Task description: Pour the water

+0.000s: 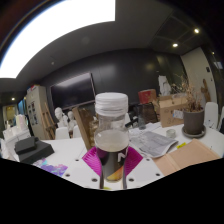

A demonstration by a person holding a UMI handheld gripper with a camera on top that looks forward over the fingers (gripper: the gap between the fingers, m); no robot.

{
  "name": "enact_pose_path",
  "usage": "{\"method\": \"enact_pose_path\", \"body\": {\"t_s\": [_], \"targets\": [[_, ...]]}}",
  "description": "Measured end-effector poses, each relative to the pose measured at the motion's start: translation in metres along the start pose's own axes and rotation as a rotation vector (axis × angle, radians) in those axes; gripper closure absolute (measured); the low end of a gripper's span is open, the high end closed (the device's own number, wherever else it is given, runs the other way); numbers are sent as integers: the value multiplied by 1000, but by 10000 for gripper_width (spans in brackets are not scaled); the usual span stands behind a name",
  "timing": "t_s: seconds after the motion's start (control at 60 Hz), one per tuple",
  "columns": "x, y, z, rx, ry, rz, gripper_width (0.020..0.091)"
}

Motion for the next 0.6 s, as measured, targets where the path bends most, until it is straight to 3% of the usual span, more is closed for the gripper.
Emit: {"method": "enact_pose_path", "body": {"t_s": [0.3,0.6], "targets": [[5,110,-119,181,-188,-97,857],[4,127,-179,207,-253,-121,852]]}}
Point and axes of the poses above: the point between the fingertips, and its own axes, seen from behind it with the camera up: y to the right, z up, x backward, against the way the camera looks, the point moved 1 cm from there along x, backward, against the way the camera looks, and after that the axes turned 6 degrees about y, right-handed, at the moved point
